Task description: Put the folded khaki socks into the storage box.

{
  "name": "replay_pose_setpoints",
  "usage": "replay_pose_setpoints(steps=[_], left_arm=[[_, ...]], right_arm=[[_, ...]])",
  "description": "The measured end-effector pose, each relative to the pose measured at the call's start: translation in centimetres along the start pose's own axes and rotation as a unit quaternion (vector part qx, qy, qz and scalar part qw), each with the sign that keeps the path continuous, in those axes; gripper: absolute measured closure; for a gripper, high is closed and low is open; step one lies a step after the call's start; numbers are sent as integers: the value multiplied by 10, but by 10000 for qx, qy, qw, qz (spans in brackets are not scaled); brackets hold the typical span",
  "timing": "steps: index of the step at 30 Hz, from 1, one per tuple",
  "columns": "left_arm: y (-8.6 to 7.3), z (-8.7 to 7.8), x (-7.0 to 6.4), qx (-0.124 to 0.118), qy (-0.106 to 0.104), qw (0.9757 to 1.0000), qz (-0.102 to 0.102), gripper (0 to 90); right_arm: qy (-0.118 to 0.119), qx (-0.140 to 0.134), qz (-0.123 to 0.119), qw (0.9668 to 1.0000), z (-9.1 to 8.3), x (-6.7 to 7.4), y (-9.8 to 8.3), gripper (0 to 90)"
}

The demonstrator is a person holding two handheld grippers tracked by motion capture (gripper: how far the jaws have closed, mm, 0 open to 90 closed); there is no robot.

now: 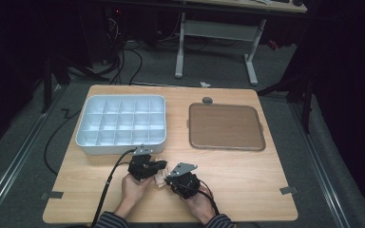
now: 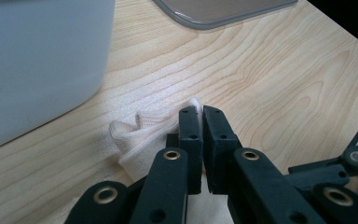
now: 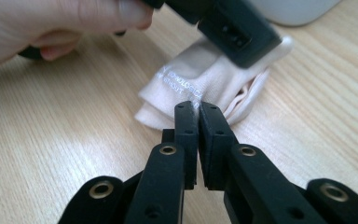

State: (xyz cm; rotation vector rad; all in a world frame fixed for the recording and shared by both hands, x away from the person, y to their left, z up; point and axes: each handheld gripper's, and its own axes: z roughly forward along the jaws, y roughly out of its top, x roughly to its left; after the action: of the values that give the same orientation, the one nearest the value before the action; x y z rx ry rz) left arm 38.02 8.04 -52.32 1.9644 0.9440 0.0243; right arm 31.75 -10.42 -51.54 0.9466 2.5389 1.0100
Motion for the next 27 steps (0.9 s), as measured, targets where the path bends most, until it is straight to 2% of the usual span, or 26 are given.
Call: replay_pose_setpoints(steps=[4,6,9,13,18,21,25,27], left_arm=[[-1,3,3,-24,-23,10000,39,874],[-1,3,3,-18,-25,10000,28,872],[-1,1,0,-90,35,9999,140,845],[-3,-12,-7,-296,91,9993,194,733],[-7,-27,-13,-184,439,9984,290,634],[-13,-28,-15,-132,612,9978,199,542],[-22,-26,-21,-135,573,9982,91,431],[-26,-24,-23,-103,668,9976,117,410]], right_arm=[[-35,122,-122,9998,5,2,-3,879],[-18,111,-90,9999,5,1,-3,879],[-2,59,-28,10000,5,0,-4,876],[85,18,106,9999,5,-2,-3,873],[97,22,111,9999,5,-3,-3,873],[125,-9,148,9998,6,-3,-3,872],[137,-17,196,9997,7,-4,-3,871],[131,-7,169,9998,7,-4,-3,870]])
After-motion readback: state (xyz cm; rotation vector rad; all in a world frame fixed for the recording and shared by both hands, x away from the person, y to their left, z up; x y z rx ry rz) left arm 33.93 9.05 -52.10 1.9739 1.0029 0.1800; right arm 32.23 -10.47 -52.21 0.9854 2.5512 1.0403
